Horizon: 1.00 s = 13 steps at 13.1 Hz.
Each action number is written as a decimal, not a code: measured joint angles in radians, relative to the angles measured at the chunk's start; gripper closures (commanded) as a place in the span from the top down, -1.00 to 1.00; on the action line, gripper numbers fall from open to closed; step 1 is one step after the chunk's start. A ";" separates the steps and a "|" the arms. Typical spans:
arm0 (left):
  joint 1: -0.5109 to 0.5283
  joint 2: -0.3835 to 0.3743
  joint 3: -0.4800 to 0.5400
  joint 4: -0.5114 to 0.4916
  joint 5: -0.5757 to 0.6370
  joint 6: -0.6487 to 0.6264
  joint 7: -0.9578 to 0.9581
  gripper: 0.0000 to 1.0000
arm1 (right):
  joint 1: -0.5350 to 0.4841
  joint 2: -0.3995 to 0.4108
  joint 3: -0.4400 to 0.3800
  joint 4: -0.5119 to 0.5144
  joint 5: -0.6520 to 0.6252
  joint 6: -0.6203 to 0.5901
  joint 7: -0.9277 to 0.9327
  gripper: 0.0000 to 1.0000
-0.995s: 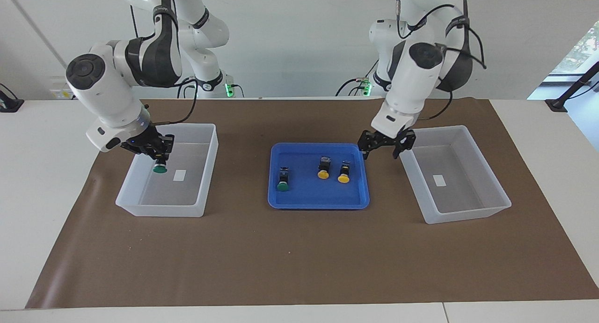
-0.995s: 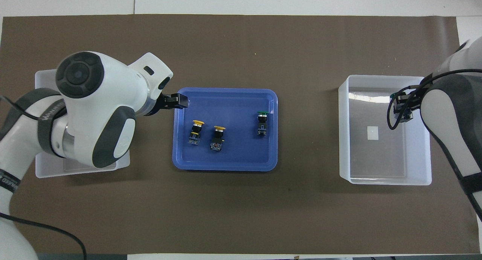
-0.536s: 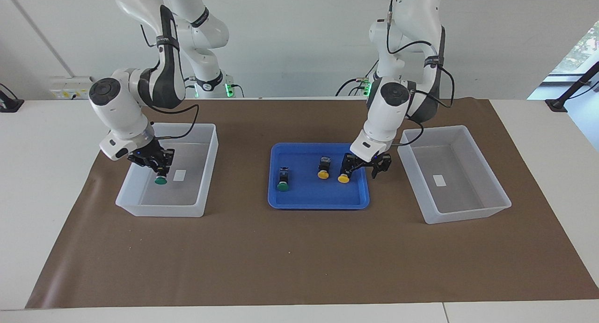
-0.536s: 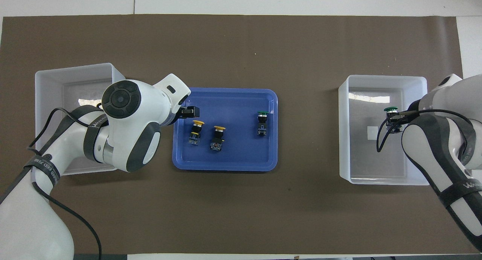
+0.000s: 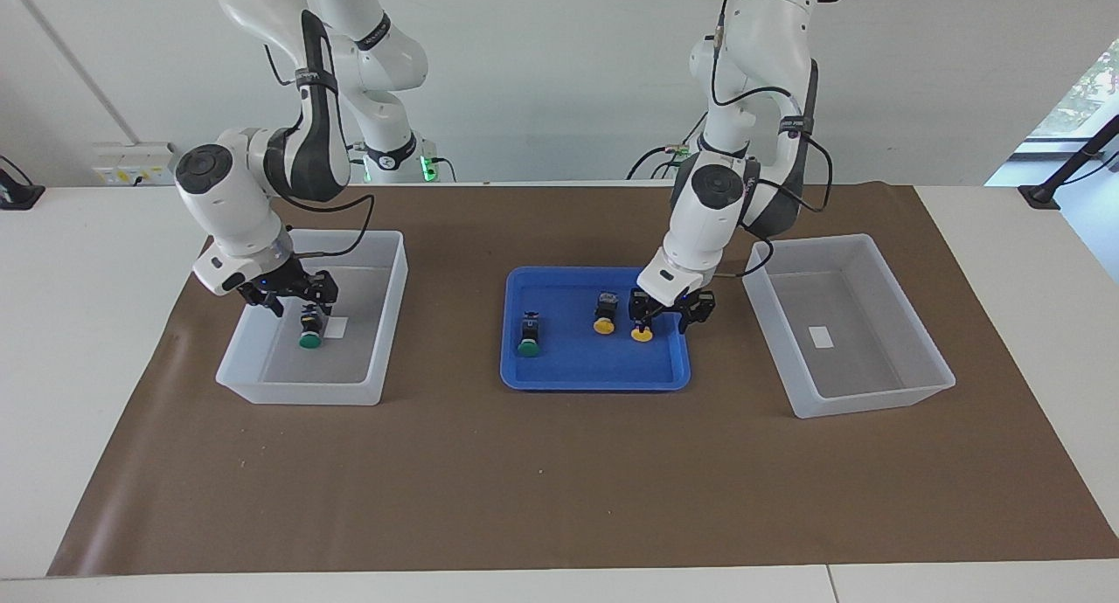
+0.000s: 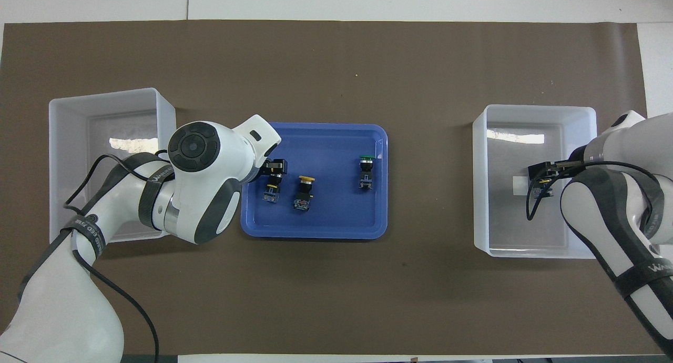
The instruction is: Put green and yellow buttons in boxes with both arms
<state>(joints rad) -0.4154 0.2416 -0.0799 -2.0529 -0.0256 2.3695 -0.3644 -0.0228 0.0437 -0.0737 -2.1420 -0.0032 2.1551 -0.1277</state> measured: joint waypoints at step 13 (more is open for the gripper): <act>-0.016 0.000 0.000 -0.007 -0.015 0.002 0.000 0.50 | 0.497 0.162 0.018 0.422 0.023 -0.110 0.549 1.00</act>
<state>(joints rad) -0.4311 0.2416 -0.0794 -2.0595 -0.0406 2.3719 -0.3648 0.4739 0.2061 -0.0556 -1.7201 0.0194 2.0449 0.4211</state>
